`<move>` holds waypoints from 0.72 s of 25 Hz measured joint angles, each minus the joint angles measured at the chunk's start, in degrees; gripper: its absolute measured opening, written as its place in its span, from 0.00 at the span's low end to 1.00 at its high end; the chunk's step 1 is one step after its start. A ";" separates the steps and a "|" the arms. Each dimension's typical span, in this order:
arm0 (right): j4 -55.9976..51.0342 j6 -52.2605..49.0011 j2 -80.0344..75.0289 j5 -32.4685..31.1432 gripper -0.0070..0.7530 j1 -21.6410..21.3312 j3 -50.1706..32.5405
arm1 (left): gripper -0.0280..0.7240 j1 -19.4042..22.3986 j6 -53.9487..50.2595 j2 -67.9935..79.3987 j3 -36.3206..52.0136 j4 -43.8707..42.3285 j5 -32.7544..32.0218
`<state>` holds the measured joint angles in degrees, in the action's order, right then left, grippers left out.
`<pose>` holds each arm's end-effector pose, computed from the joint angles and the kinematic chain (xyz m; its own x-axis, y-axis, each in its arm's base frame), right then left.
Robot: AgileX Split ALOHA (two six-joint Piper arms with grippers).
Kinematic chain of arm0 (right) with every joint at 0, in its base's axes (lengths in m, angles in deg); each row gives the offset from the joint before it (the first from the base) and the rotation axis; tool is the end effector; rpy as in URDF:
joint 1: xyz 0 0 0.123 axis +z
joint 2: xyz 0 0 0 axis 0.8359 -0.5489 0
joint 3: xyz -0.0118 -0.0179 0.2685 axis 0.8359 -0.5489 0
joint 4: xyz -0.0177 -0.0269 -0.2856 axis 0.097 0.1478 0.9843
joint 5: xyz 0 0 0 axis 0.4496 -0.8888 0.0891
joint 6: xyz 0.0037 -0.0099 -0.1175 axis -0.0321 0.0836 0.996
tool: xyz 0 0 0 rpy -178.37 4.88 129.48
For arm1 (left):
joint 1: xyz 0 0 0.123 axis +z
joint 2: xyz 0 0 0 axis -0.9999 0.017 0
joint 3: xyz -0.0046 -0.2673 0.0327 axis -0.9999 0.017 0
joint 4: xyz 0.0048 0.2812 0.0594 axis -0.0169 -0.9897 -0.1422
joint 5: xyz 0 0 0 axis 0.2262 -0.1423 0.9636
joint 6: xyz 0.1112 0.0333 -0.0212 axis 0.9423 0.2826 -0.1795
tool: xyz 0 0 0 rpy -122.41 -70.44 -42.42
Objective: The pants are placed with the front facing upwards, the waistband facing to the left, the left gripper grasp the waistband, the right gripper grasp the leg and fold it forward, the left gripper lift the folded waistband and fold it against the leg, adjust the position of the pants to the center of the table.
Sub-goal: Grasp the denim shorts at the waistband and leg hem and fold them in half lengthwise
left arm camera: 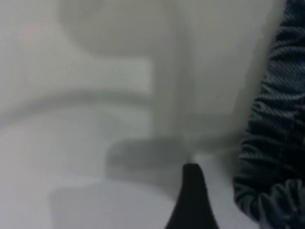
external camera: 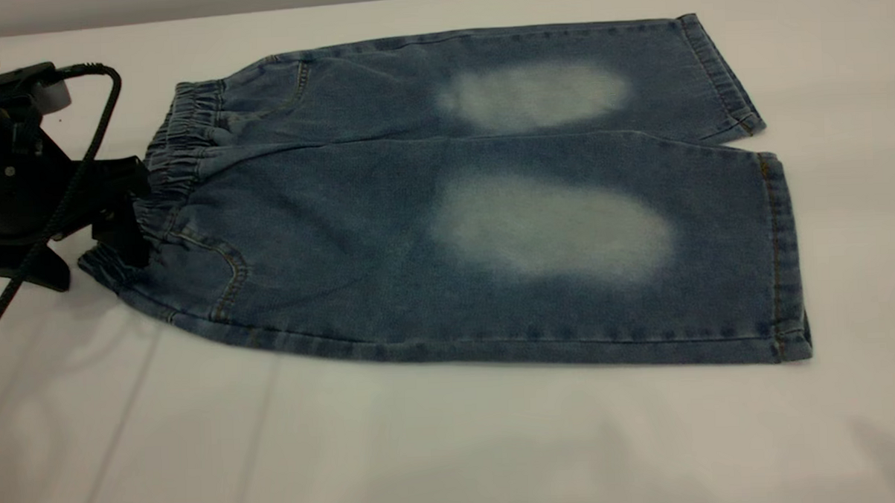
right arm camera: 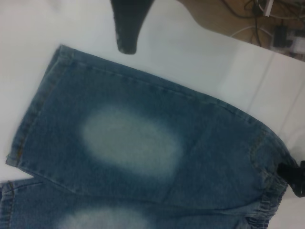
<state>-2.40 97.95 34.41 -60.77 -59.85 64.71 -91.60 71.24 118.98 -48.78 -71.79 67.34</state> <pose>0.1905 0.0402 0.2658 -0.7530 0.0538 -0.6558 -0.2224 0.9172 0.3305 0.3511 -0.0170 -0.0136 -0.8993 -0.2794 -0.3365 -0.2518 0.9598 -0.1239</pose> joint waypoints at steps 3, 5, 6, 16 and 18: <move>0.00 0.00 0.00 0.00 0.73 0.00 0.00 | 0.48 -0.32 0.00 0.00 -0.06 0.71 0.40; 0.00 0.00 0.00 -0.09 0.73 0.00 0.00 | 0.30 -0.49 0.00 0.00 -0.24 0.84 0.94; 0.00 0.14 0.00 -0.15 0.73 0.00 0.00 | 0.19 -0.50 0.00 0.00 -0.24 0.84 1.34; -11.92 12.15 -2.88 -3.03 0.73 0.00 -1.77 | 0.11 -0.40 4.37 -5.72 -0.13 0.59 -4.83; -13.07 13.12 -4.75 -2.73 0.73 0.00 -3.22 | 0.11 -0.40 5.31 -6.47 -0.09 0.59 -6.69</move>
<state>-15.47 111.08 29.66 -63.50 -59.85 61.49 -92.00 76.55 112.52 -48.87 -71.20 60.65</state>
